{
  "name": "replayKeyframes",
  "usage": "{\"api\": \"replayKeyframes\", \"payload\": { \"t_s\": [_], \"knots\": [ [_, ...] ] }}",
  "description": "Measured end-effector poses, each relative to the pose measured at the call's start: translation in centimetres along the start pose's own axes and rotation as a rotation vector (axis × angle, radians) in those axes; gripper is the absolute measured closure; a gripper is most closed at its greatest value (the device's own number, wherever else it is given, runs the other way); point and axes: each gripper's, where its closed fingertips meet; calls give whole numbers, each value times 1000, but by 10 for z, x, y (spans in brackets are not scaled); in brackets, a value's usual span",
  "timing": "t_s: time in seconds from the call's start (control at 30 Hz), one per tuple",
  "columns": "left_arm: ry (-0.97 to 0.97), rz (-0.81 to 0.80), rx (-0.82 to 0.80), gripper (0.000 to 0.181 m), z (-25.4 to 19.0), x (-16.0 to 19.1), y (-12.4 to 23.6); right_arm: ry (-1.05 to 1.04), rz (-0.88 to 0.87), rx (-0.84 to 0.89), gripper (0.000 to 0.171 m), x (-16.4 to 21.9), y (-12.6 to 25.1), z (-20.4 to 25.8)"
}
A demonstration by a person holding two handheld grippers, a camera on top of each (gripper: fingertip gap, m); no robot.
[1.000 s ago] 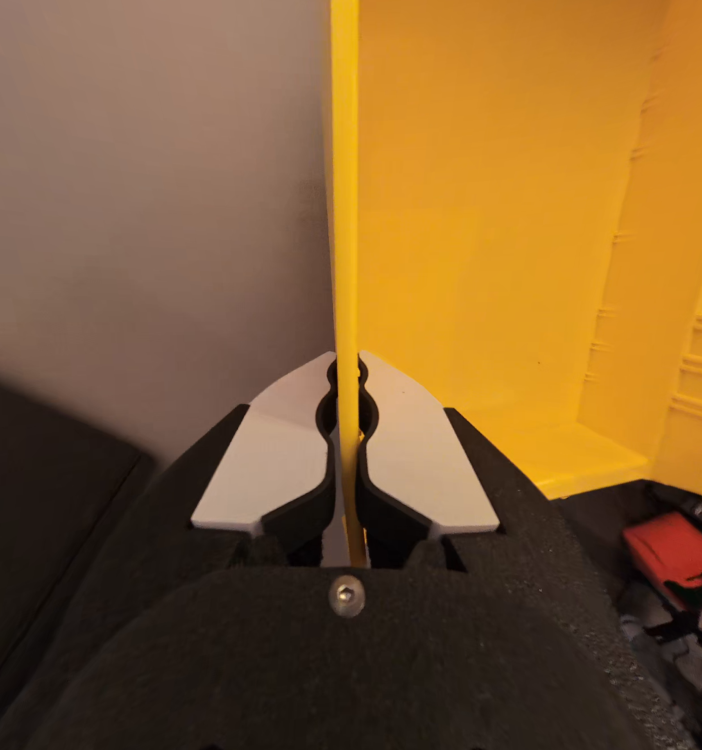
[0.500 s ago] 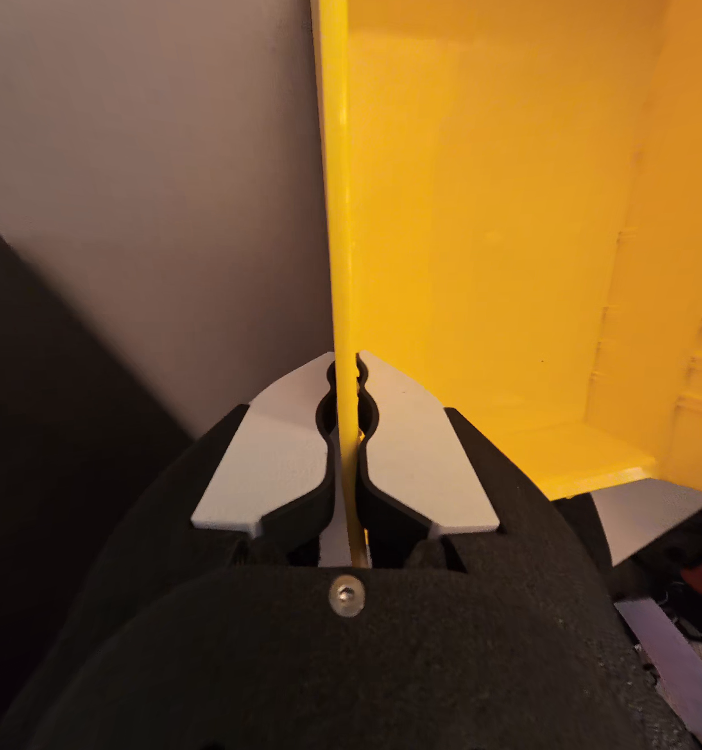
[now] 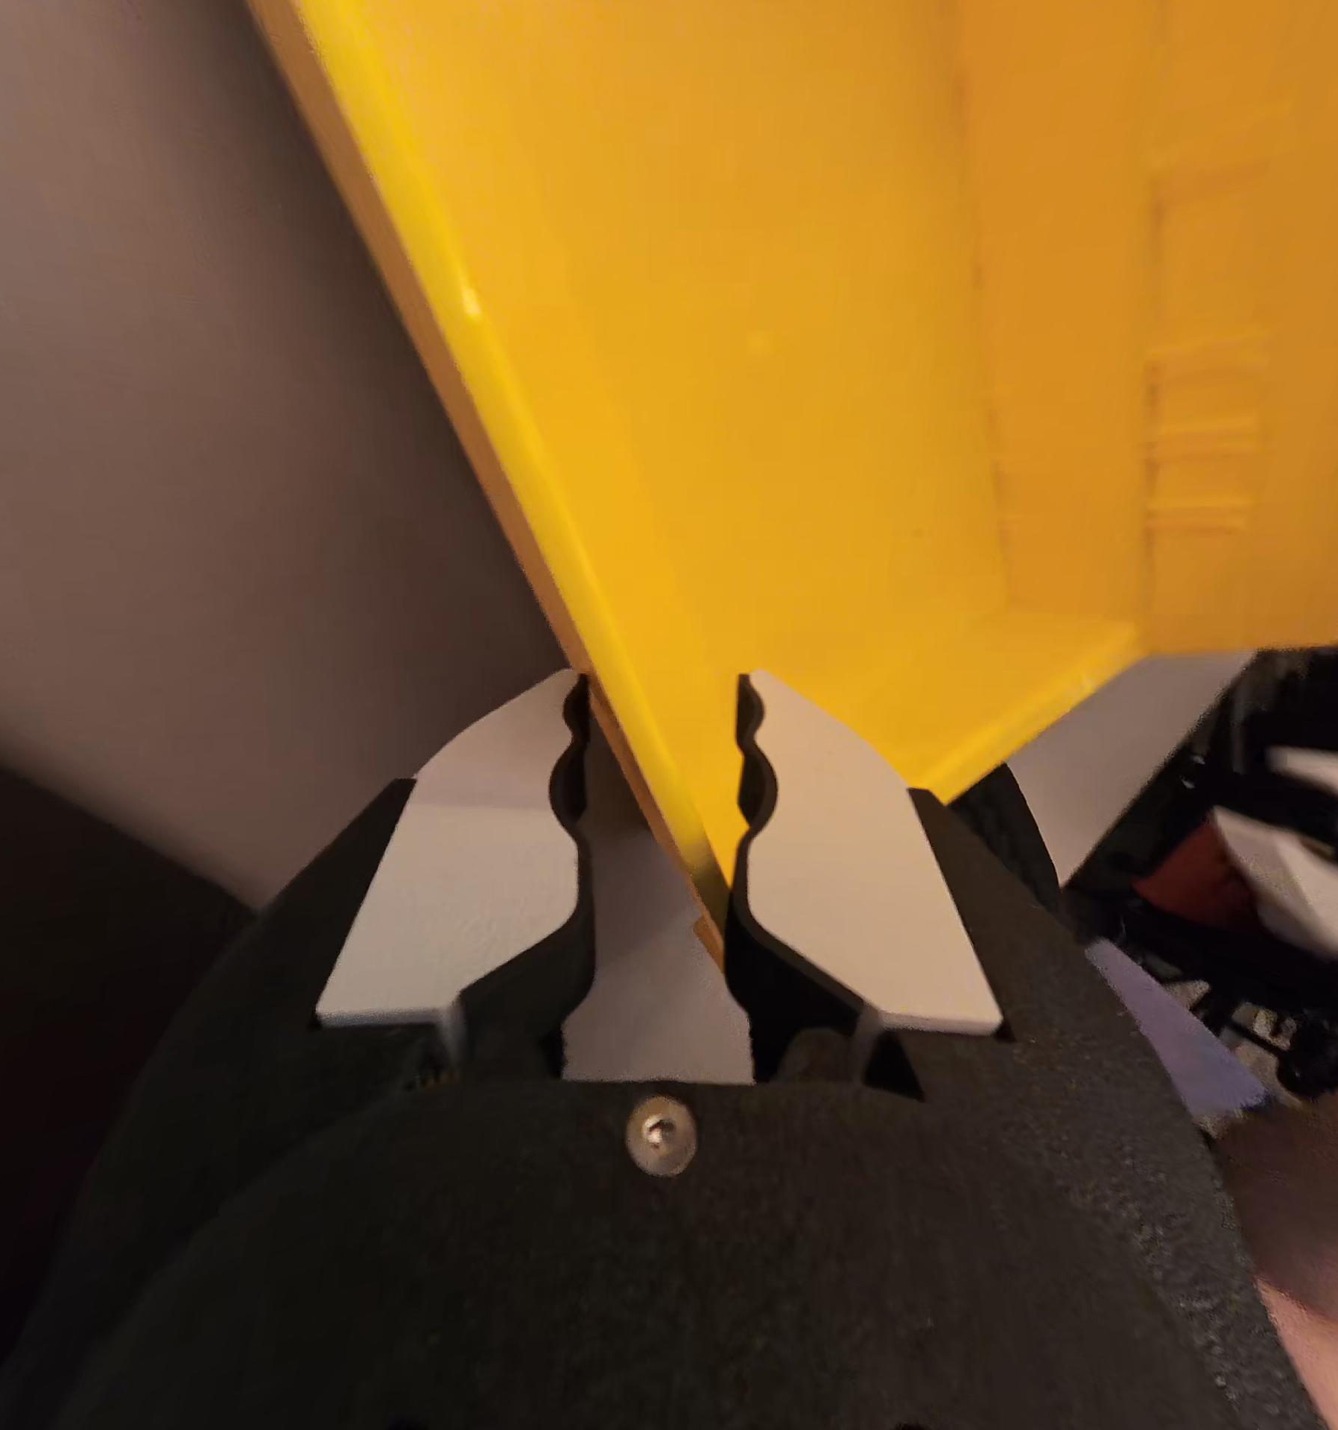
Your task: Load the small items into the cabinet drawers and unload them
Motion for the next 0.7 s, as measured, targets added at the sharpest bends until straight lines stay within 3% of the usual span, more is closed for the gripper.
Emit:
{"api": "replayKeyframes", "payload": {
  "t_s": [0.13,0.27,0.4,0.47,0.53,0.7],
  "knots": [
    [-112,-12,22,134,-7,18,11,-217,-209,-10,139,-47,-42,-30],
    [-268,-60,-32,131,-11,28,26,-318,-234,-81,143,-62,-63,-29],
    [-424,-127,-77,127,-20,42,45,-321,-212,-88,140,-44,-49,-24],
    [-514,-170,-97,130,-25,53,52,-323,-308,-49,141,-48,-33,-28],
    [-574,-225,-107,133,-29,64,60,-332,-438,-119,138,-66,-20,-15],
    [-625,-367,-124,132,-23,93,100,-300,-386,-80,124,-82,-47,-6]
  ]
}}
Point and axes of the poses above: each gripper's, where its closed fingertips meet, y back along the fingers, x out of its underside, z = x × y across the jaws, and after that the axes turned 6 degrees about -z, right-handed
